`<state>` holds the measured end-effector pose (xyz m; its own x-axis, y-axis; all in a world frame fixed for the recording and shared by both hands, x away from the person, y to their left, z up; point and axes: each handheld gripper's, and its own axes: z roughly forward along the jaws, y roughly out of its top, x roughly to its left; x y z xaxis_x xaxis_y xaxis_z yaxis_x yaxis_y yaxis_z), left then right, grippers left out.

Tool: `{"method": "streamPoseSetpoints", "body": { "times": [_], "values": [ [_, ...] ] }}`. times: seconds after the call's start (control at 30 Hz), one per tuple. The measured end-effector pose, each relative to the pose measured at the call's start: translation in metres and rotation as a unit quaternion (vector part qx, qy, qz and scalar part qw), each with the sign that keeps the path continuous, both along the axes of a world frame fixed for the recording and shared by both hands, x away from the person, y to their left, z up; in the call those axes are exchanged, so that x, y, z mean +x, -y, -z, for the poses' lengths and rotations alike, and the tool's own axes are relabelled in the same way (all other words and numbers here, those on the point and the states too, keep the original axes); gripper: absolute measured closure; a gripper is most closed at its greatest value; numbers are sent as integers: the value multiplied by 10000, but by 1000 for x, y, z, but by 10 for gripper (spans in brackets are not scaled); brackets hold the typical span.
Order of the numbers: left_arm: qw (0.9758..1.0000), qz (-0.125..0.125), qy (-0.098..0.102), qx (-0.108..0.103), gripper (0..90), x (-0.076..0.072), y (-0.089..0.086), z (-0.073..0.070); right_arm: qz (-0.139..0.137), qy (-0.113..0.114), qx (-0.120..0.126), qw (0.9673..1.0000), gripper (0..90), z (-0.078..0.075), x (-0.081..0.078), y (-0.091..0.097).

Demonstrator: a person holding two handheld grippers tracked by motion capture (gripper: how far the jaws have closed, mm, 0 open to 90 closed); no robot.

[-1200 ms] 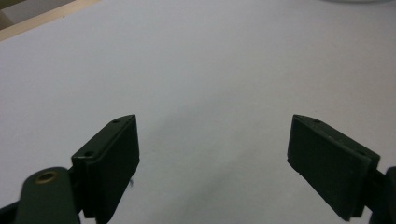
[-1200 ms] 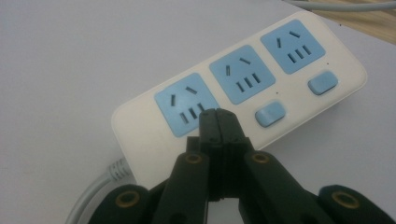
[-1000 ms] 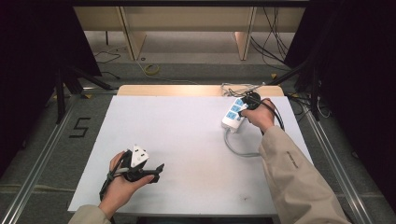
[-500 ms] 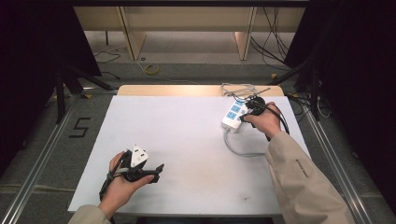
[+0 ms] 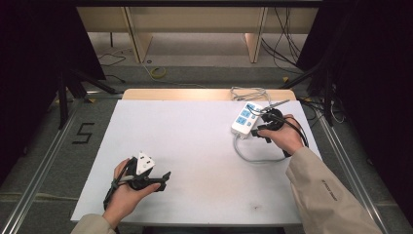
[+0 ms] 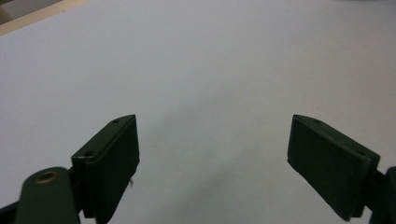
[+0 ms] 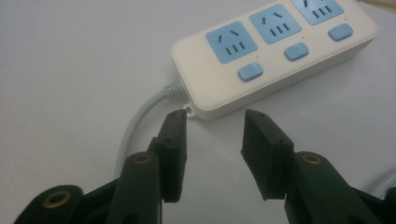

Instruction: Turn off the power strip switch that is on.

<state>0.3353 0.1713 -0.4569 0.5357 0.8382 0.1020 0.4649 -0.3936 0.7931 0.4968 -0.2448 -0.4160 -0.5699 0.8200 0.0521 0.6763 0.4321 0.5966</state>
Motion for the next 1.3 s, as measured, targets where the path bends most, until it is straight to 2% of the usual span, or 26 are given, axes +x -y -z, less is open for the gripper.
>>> {"method": "streamPoseSetpoints", "body": {
  "times": [0.17,0.3,0.37,0.57,0.67,0.83,1.07,1.3],
  "values": [
    [10000,-8,-15,-7,166,0,0,0,-70,40,98,9999,530,0,-12,3],
    [10000,-12,-23,-13,165,0,0,0,-114,161,194,9996,490,0,-23,6],
    [10000,-14,-21,-11,165,0,-1,0,-165,214,163,9995,461,1,-29,8],
    [10000,-13,-41,-2,165,0,-1,1,-162,345,459,9982,396,3,-51,19],
    [10000,-13,-46,7,165,-1,-1,1,-140,384,631,9972,385,7,-65,27],
    [10000,-11,-60,31,165,-1,-1,1,-195,444,699,9964,367,18,-88,38],
    [10000,-14,-57,47,164,-1,-1,1,-197,690,865,9937,332,26,-118,47],
    [10000,-13,-46,39,164,-2,-1,0,-124,773,1080,9911,309,28,-132,49]
  ]
}}
